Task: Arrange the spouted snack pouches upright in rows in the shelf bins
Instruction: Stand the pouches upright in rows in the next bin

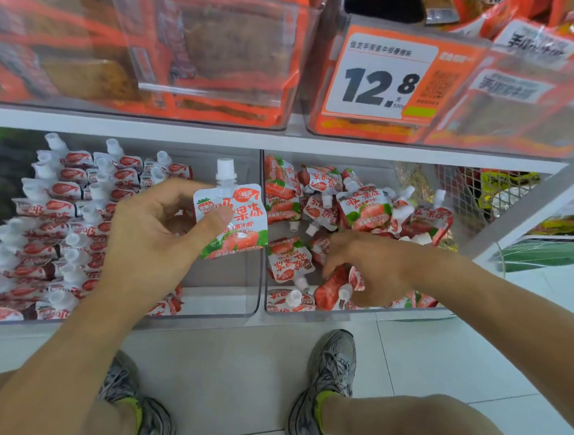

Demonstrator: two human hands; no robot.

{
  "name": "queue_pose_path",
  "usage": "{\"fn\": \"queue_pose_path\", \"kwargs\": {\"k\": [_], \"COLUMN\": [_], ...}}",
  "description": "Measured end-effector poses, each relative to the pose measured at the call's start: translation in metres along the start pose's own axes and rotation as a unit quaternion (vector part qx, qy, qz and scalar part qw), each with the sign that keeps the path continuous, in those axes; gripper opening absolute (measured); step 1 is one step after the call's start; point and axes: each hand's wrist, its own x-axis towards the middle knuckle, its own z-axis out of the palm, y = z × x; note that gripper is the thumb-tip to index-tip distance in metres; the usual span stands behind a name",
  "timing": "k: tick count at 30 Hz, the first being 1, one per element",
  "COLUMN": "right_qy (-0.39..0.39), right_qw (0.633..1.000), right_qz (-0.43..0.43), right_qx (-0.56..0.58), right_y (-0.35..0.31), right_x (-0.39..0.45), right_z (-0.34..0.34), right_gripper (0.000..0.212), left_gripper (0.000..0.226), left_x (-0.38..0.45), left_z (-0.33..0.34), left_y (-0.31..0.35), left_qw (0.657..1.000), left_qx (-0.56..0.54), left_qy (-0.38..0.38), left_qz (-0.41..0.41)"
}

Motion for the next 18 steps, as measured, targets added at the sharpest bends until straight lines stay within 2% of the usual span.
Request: {"fn": "queue_pose_path", "kwargs": {"k": [5,12,15,18], "right_qy": [-0.001,-0.018,0.021,0.033], "right_qw": [0.999,0.999,0.999,0.995], "right_qz": [0.031,0.005,-0.026,-0.038], "right_qx": [0.022,0.044,0.026,0.090], "right_y": [0.007,0.002,-0.001,0.006], "right_x": [-0.018,-0.024,-0.019,-0.021], "right_z": [-0.003,-0.007,-0.001,0.001], "right_gripper": [0.053,0.060,0.043,0.031], "left_gripper": [0.017,0.017,0.017,0.017], "left_x": [-0.001,0.000,-0.002,-0.005], "left_z": [0.000,0.002,0.003,0.008], "left_y": [0.000,0.000,0.000,0.001], "left_qw": [1.000,1.000,1.000,1.000], "left_qx": [-0.009,-0.010,-0.013,-0.012], "left_qy": [-0.003,0.000,-0.002,-0.005], "left_qz": [-0.001,-0.003,0.001,0.006]}}
